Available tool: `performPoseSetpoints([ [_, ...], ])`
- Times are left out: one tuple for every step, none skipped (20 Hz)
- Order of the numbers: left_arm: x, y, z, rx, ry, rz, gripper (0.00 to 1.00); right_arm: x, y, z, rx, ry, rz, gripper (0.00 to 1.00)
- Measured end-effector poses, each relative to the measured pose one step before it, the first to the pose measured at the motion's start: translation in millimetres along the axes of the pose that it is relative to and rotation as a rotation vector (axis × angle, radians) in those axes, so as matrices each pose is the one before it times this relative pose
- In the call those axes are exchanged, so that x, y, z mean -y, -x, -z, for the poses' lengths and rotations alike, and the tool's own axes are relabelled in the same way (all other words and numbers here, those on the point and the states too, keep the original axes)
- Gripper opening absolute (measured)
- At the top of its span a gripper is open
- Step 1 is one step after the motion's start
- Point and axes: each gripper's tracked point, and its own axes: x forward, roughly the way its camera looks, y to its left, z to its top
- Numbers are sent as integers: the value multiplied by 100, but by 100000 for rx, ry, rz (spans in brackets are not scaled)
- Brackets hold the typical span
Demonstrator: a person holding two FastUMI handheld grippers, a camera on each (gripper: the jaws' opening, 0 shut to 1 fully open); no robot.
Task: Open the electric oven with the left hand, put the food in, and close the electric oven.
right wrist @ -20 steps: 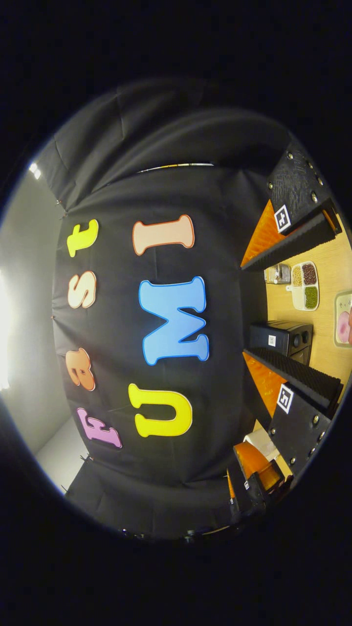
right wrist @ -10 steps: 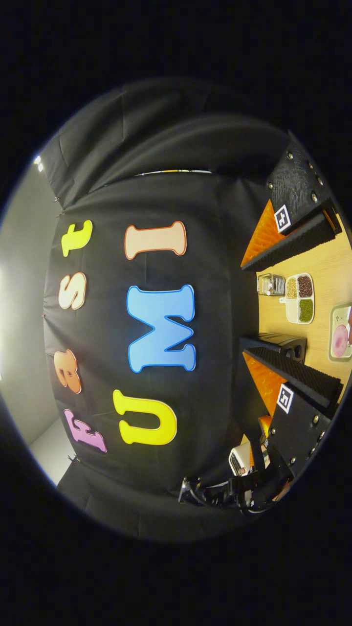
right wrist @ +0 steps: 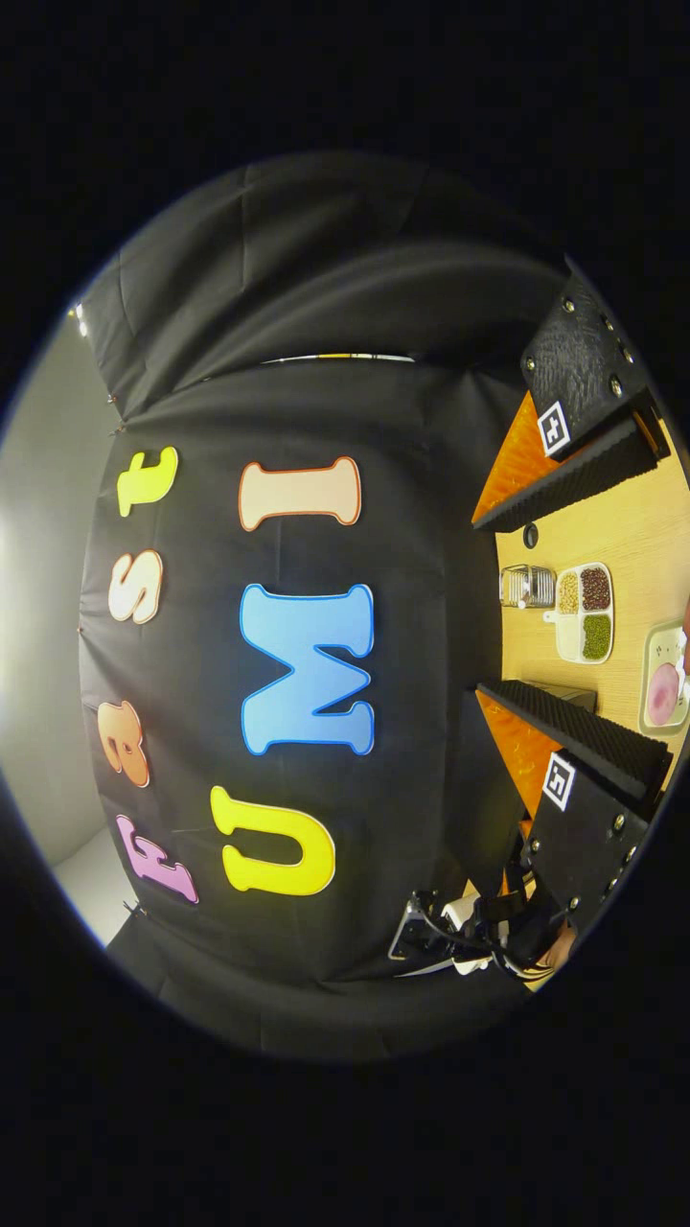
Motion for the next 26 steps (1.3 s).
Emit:
performPoseSetpoints([
  [-40, 74, -154, 1154, 968, -283, 100, 136, 50, 72, 32, -288, 445, 96],
  [87, -46, 185, -526, 549, -45, 99, 51, 12, 40, 4, -295, 219, 96],
  [-53, 440, 55, 590, -333, -130, 99, -62, 93, 70, 0, -321, 80, 96],
  [43, 376, 255, -369, -523, 70, 99, -10, 116, 5, 133, -351, 93, 96],
  [28, 655, 348, 392, -261, 158, 98, -18, 76, -11, 144, -366, -86, 96],
  [10, 528, 491, -471, 136, 303, 100, -150, 66, 16, 5, -327, -235, 96],
  [120, 589, 429, -173, -87, 219, 98, -176, 99, 96, -32, -223, -226, 96],
  [18, 519, 460, -262, -404, 155, 99, -138, 17, 49, -159, -210, -374, 96],
  [-14, 513, 492, -365, -136, 70, 100, -209, 71, 129, -263, -225, -429, 96],
  [5, 537, 513, -707, 234, 128, 98, -181, 34, 63, -263, -160, -408, 97],
  [100, 460, 655, -591, 240, 200, 100, -197, 164, 152, -155, -42, -359, 97],
  [86, 375, 524, -734, -121, 214, 98, -133, 66, -36, -49, -18, -236, 96],
  [70, 498, 707, -753, -561, 304, 99, -176, 104, 82, -96, 48, -365, 96],
  [55, 420, 649, -856, -736, 452, 100, -156, 88, 17, -142, 228, -236, 96],
  [110, 435, 678, -687, -394, 534, 100, -102, 134, 125, -150, 319, -137, 97],
  [46, 283, 700, -1102, 473, 475, 100, -69, 116, 49, -95, 275, -124, 96],
  [56, 261, 990, -1227, 883, 363, 100, -69, 207, 69, -165, 209, -154, 96],
  [39, 188, 633, -890, 580, 276, 100, -63, 40, 61, -313, 251, -136, 96],
  [-51, 280, 918, -1425, 430, 157, 100, -29, 190, 207, -305, 247, 0, 96],
  [14, 125, 806, -1031, -29, 288, 98, -71, 71, 104, -401, 46, -114, 96],
  [9, 146, 873, -910, -496, 290, 100, -118, 58, 269, -766, -39, -354, 96],
  [-84, -7, 937, -1701, -201, 426, 100, -101, -22, 431, -1242, 88, -454, 96],
  [2, 108, 1027, -1884, 669, 881, 98, -63, -5, 514, -1270, 446, -316, 96],
  [98, 75, 688, -797, 978, 908, 100, 130, -124, 444, -1079, 721, 66, 96],
  [-52, -245, 525, -1031, 379, 394, 100, 172, 5, 427, -1209, 581, 244, 96],
  [57, -207, 611, -1214, 190, 599, 100, 176, -115, 486, -1687, 60, 237, 96],
])
